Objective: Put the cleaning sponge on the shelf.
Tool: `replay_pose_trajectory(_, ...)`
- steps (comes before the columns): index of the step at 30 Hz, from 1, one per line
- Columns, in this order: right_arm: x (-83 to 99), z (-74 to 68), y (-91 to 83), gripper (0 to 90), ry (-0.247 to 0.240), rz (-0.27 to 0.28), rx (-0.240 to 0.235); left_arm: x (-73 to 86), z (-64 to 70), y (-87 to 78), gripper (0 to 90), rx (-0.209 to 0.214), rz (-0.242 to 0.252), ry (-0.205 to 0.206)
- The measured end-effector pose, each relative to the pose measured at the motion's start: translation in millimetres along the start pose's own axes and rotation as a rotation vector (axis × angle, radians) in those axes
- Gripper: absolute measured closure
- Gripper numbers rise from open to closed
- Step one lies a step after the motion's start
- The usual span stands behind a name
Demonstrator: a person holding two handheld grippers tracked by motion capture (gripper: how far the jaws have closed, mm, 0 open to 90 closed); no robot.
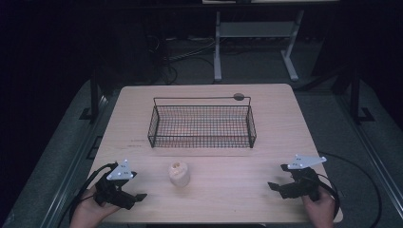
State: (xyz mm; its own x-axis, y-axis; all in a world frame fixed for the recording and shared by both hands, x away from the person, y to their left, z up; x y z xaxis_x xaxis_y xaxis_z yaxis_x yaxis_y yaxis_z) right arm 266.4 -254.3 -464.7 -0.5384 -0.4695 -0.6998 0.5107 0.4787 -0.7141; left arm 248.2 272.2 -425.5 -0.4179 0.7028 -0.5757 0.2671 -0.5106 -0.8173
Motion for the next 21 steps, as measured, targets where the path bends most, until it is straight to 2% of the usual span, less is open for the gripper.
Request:
replay_pose_trajectory(14,0.1,-2.3,0.7,14.2,-0.013,0.002,-0.011,-27.9,3.3,-0.6,16.8,0.027,-0.052,0.078)
replay_pose_trajectory(21,-0.2,-3.9,1.6,14.2,-0.013,-0.002,-0.016,-37.8,1.9,-2.6,16.8,0.038,-0.060,0.093)
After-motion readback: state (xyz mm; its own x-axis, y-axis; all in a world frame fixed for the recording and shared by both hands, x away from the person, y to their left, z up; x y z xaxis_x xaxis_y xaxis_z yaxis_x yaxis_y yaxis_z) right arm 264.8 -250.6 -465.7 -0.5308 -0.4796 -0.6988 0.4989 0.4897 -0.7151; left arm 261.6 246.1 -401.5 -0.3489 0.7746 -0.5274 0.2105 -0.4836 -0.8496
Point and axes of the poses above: each handheld gripper's, and its own axes: y roughly forward along the jaws, x roughly out of its underside, z roughly to its right, the point moved 2 cm from there along y, roughly forward along the jaws, and after that the axes turned 4 degrees about x, right-handed, at the moved point
